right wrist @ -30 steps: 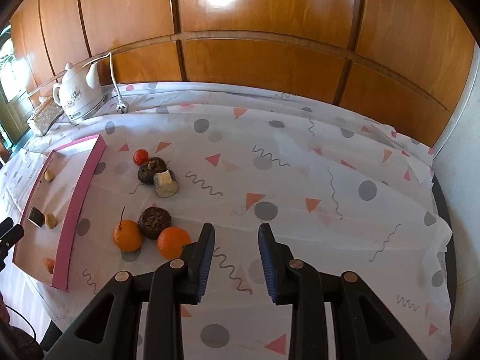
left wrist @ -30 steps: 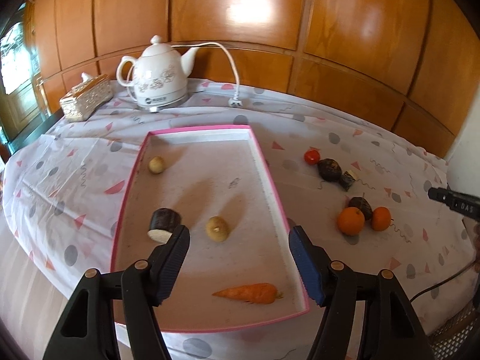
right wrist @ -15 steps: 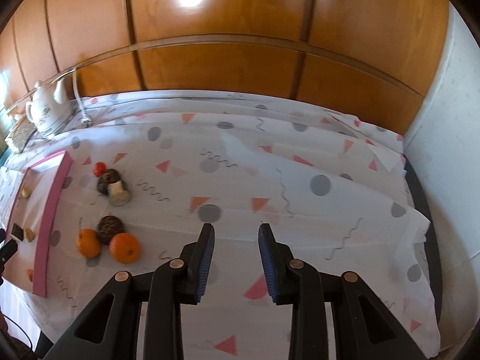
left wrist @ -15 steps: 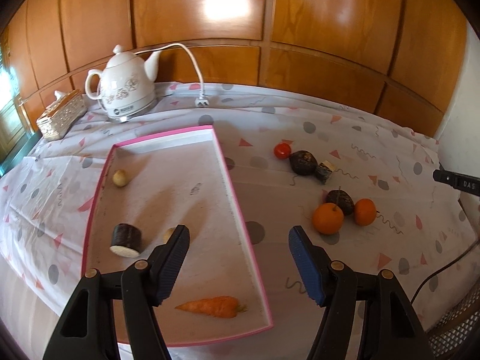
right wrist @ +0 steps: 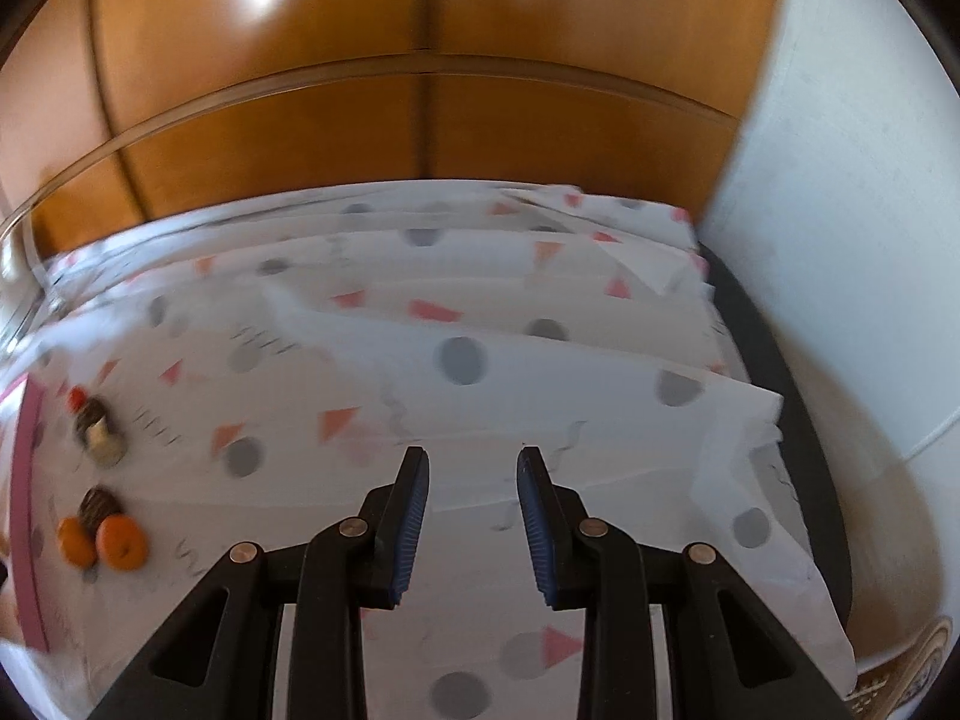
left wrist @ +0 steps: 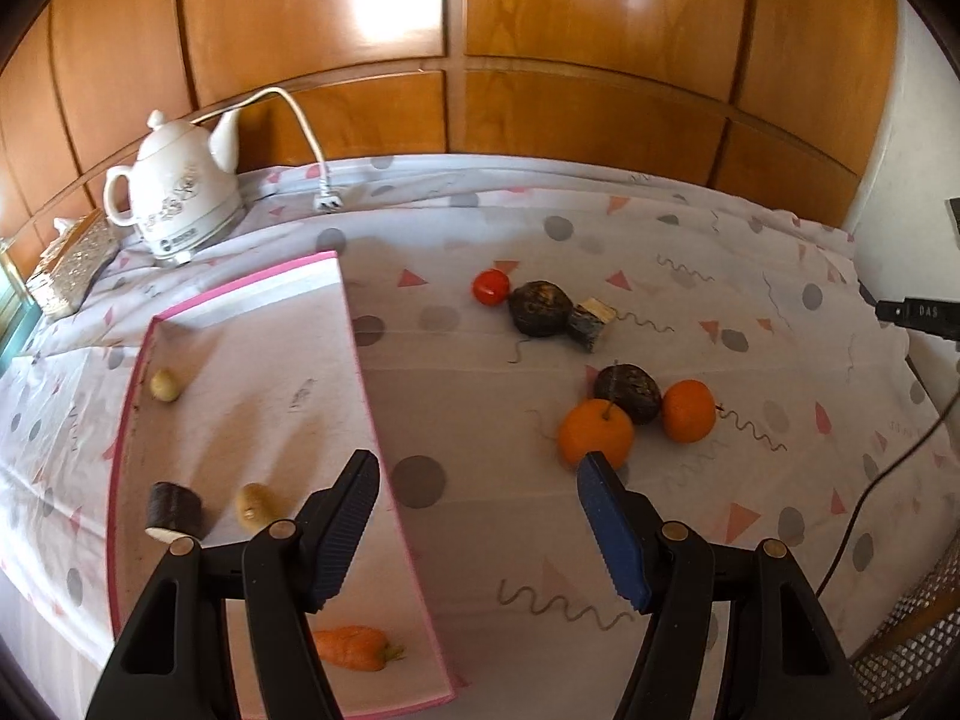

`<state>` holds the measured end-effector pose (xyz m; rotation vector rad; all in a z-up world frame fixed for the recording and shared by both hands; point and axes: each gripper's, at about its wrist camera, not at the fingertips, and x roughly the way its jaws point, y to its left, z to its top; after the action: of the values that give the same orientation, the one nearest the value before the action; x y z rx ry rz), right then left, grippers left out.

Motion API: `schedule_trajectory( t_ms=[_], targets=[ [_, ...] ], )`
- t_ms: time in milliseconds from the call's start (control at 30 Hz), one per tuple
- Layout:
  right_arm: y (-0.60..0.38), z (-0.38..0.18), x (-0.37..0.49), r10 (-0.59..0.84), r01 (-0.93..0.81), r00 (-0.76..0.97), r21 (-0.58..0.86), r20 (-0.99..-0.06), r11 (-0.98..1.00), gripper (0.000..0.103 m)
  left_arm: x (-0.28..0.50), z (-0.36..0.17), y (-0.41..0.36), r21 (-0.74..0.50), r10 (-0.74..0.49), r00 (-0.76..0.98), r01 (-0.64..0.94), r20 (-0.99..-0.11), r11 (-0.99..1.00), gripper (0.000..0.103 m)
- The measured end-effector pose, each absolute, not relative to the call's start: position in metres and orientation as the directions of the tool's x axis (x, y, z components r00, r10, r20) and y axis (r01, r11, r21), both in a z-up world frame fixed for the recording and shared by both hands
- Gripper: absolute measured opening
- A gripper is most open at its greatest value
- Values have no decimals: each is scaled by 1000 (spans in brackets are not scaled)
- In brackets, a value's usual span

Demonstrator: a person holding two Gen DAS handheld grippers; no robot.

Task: Organize fruits
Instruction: 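Move the left tool toward the mandarin orange with a stem, then grasp the stemmed mandarin orange with the left gripper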

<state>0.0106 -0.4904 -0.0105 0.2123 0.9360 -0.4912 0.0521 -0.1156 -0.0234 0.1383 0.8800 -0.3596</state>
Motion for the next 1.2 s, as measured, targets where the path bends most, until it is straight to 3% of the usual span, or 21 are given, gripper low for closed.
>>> schedule_trajectory(
  t_ms=[567, 633, 1200],
  targets=[
    [-571, -25, -30, -385, 780, 391, 79, -836, 621, 31, 67, -46, -160, -12, -276, 510, 461, -814, 887, 69],
    [-578, -26, -37, -394, 809, 378, 91, -838, 581, 34, 70, -50, -164, -16, -279, 498, 468, -821, 883, 69],
    [-619, -31, -78, -432, 925, 317, 174, -844, 337, 35, 89, -71, -177, -45, -290, 436, 490, -852, 870, 69]
  ],
)
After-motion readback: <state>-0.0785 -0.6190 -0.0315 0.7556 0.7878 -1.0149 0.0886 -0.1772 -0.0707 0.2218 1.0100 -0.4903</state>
